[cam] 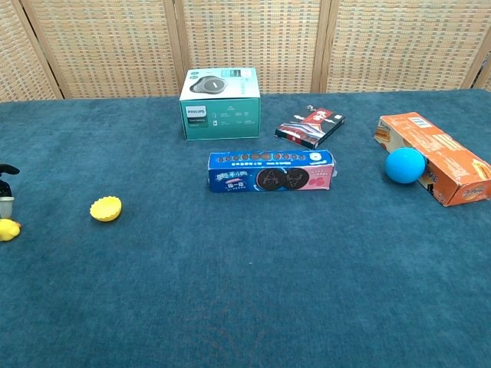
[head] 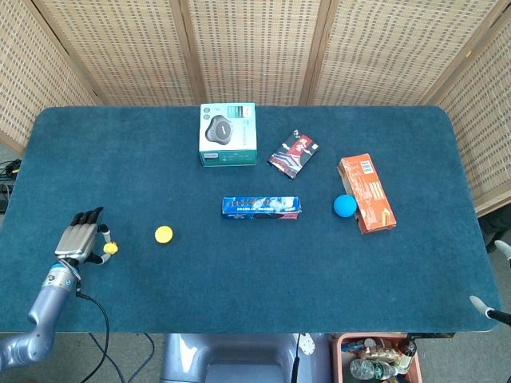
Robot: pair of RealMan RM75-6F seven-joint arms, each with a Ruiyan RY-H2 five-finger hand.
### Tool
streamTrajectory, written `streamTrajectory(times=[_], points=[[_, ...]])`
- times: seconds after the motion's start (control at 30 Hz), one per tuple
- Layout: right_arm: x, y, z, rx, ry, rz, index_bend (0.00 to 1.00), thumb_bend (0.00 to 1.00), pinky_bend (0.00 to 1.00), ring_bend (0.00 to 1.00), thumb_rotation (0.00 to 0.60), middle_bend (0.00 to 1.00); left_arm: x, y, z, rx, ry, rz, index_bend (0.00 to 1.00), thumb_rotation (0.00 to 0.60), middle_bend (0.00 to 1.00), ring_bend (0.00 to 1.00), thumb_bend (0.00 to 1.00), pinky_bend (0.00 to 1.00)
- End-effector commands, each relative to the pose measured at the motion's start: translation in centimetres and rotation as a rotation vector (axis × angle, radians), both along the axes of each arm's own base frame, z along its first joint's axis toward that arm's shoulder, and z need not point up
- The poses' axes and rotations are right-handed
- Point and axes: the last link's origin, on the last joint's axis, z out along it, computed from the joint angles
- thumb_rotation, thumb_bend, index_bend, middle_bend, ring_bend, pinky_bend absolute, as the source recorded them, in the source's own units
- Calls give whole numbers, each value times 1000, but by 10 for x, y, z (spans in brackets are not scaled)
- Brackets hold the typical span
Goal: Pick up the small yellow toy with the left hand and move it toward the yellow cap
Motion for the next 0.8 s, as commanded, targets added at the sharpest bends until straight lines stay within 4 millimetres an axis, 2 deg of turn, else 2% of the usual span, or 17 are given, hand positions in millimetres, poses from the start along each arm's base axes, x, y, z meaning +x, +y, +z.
streamTrajectory(times=[0.03, 0.23, 0.4, 0.63, 0.8], points=[[0, 0, 0, 0, 0, 0, 0, 0, 0, 0, 600, 0, 1, 0, 0, 2, 1, -2, 519, 600, 0, 0, 254, 0], [0, 0, 0, 0, -3, 1, 0, 0, 0, 0, 600, 0, 5, 0, 3, 12, -11, -7, 523, 600, 0, 0, 271, 0], [0, 0, 0, 1, -5, 0, 0, 0, 0, 0, 600, 0, 19, 0, 14, 40, -34, -44, 524, 600, 0, 0, 288, 0], [-1, 0, 1, 2, -7, -2, 0, 0, 0, 0, 600, 0, 45, 1, 23, 53, -92, -94, 524, 600, 0, 0, 287, 0], [-1, -1, 0, 3, -5, -4, 0, 0, 0, 0, 600, 0, 70, 8, 18, 40, -128, -135, 524, 600, 0, 0, 287, 0]])
